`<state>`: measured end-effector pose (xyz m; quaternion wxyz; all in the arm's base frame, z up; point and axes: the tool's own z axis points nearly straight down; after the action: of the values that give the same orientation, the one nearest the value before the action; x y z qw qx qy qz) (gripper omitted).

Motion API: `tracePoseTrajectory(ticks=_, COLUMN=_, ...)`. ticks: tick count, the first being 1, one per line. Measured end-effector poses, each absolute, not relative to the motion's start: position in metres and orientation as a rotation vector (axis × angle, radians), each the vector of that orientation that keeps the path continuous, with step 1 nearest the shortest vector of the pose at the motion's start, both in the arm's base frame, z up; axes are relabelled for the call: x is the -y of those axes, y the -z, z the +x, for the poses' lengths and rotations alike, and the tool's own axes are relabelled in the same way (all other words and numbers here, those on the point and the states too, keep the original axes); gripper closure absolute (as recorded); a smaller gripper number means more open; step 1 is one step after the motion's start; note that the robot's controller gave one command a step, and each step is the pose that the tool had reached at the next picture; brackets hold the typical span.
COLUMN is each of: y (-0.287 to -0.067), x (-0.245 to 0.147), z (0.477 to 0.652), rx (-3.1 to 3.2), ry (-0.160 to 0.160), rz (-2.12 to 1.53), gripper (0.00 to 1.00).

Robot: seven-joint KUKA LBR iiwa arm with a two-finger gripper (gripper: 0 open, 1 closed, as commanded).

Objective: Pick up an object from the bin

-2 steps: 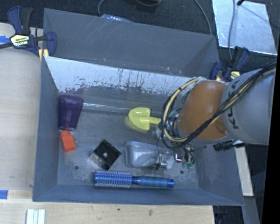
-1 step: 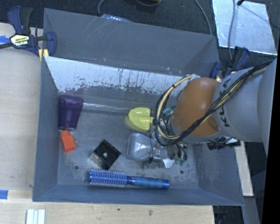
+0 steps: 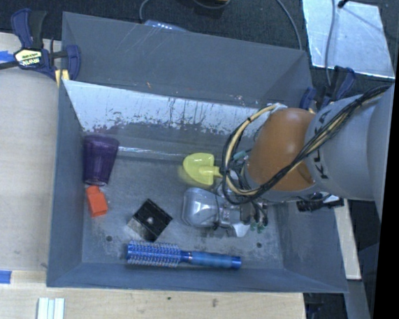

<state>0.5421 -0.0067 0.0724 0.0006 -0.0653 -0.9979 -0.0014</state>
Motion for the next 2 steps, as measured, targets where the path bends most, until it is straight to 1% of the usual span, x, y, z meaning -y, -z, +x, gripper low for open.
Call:
tracePoseTrajectory(ticks=1, y=-0.075, x=0.008, z=0.543, rx=3.133, ry=0.003, rz=-0.215, gripper=1.00)
tracePoseTrajectory(ticks=2, y=-0.094, x=0.009, z=0.539, rx=3.125, ry=0.000, rz=-0.210, gripper=1.00)
